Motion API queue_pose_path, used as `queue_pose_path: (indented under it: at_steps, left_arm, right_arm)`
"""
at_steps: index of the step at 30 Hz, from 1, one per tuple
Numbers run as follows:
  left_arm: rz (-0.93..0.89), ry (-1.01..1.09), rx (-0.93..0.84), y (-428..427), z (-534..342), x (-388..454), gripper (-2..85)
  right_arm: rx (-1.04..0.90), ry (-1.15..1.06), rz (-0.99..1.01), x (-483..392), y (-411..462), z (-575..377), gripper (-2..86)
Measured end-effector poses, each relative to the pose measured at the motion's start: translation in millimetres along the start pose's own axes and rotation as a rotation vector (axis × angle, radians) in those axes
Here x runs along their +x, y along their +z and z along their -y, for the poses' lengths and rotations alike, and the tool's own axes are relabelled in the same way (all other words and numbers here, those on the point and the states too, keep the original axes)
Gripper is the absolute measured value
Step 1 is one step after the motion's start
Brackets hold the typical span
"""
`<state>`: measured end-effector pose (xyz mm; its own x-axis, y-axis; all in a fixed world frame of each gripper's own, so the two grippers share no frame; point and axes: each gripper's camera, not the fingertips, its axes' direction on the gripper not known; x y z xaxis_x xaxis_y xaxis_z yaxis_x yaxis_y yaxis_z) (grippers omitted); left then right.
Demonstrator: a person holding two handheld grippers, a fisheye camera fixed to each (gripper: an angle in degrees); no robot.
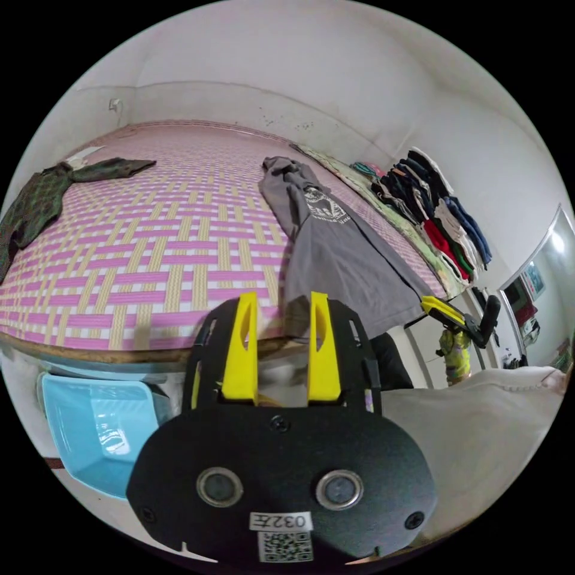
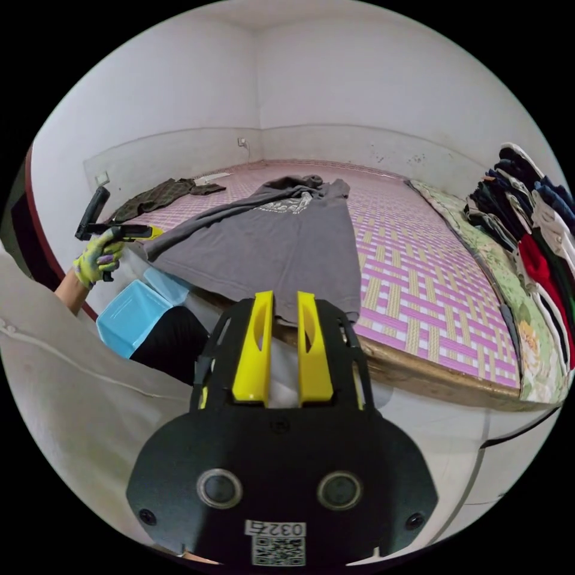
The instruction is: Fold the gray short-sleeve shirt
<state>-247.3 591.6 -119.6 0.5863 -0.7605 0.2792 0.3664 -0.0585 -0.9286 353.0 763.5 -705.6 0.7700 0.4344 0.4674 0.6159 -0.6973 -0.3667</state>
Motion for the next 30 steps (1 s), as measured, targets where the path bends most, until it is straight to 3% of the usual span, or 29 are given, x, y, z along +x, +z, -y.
queue_pose_path:
  at_steps: [6, 10, 14, 16, 20, 25, 30]
  left_arm:
    - [-0.045, 0.003, -0.006, -16, 2, -7, 2.9]
    - [-0.252, -0.067, 0.021, -36, 10, -42, -0.7]
    - [-0.578, -0.278, 0.267, -87, -7, -120, -1.0]
    - [-0.581, -0.363, 0.305, -101, -22, -151, -1.0]
    - [-0.515, -0.452, 0.283, -113, -50, -180, -1.0]
    - [-0.589, -0.421, 0.343, -127, -58, -185, -0.9]
    - [-0.526, -0.367, 0.301, -143, -62, -180, -0.6]
  right_arm:
    - [-0.019, -0.044, -0.066, 4, 7, -8, 1.8]
    - [0.002, -0.006, -0.013, 33, 1, -9, -0.7]
    - [0.279, 0.312, 0.206, 133, -52, -44, -0.9]
    - [0.385, 0.490, 0.281, 183, -63, -79, -0.9]
    - [0.334, 0.706, 0.381, 246, -42, -138, -0.7]
    - [0.382, 0.726, 0.480, 267, -27, -165, 3.0]
    - [0.325, 0.661, 0.518, 281, -16, -170, 9.6]
